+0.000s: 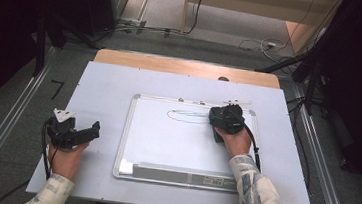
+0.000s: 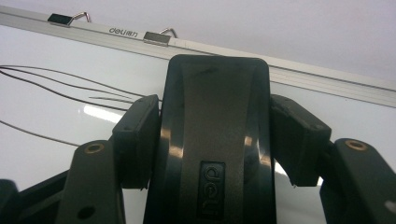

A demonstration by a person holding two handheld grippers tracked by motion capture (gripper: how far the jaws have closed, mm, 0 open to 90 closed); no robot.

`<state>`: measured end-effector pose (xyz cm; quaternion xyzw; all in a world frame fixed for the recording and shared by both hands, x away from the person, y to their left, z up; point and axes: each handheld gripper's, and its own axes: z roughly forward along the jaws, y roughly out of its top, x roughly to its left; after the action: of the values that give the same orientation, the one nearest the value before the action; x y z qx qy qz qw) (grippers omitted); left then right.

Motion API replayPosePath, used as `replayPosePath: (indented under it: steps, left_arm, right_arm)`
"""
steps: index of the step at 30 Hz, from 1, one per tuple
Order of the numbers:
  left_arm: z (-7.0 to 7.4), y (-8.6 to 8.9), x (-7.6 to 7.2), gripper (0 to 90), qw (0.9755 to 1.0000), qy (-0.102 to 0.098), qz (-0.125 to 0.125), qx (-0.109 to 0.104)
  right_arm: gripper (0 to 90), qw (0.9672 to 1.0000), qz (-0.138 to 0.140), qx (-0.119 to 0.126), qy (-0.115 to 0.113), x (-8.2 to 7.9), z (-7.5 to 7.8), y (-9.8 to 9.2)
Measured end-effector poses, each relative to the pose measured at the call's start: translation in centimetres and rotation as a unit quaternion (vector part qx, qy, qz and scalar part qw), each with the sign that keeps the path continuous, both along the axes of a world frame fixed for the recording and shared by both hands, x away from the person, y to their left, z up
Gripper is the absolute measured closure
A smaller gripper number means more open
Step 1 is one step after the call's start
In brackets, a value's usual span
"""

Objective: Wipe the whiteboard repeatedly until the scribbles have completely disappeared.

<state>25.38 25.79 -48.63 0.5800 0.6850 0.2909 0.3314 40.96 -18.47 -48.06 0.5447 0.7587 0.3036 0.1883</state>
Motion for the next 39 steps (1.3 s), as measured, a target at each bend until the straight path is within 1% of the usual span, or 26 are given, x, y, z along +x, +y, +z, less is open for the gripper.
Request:
replayPosePath:
  steps: [7, 10, 16, 20, 23, 25, 31, 39]
  left_arm:
    - [0.0, 0.0, 0.0, 4.6, 1.0, 0.0, 0.0, 0.001]
    - [0.0, -0.1, 0.0, 4.6, 1.0, 0.001, -0.001, 0.001]
    - [0.0, -0.2, 0.1, 4.6, 1.0, 0.0, -0.002, 0.001]
    - [0.0, -0.2, 0.2, 4.6, 1.0, 0.0, -0.002, -0.001]
    - [0.0, -0.2, 0.2, 4.6, 1.0, 0.0, -0.002, -0.001]
    - [0.0, -0.2, 0.2, 4.6, 1.0, 0.0, -0.002, -0.002]
    - [0.0, -0.1, 0.2, 4.6, 1.0, -0.001, -0.003, -0.002]
    - [0.0, -0.2, 0.2, 4.7, 1.0, -0.001, -0.002, -0.003]
  right_arm:
    - [36.8, 1.0, -0.005, -0.006, -0.003, -0.1, 0.0, 0.2]
    - [37.0, 0.9998, -0.007, -0.015, -0.006, -0.2, 0.0, 0.4]
    - [37.2, 0.9998, -0.011, -0.018, -0.006, -0.2, 0.0, 0.7]
    - [37.2, 0.9997, -0.007, -0.022, -0.005, -0.2, 0.0, 1.4]
    - [37.3, 0.9996, 0.001, -0.027, -0.005, -0.3, 0.0, 2.4]
    - [37.4, 0.9996, 0.004, -0.029, -0.006, -0.3, 0.0, 2.8]
    - [37.4, 0.9996, 0.006, -0.028, -0.006, -0.4, 0.0, 3.3]
    - [37.4, 0.9994, 0.02, -0.026, -0.004, -0.6, 0.0, 4.7]
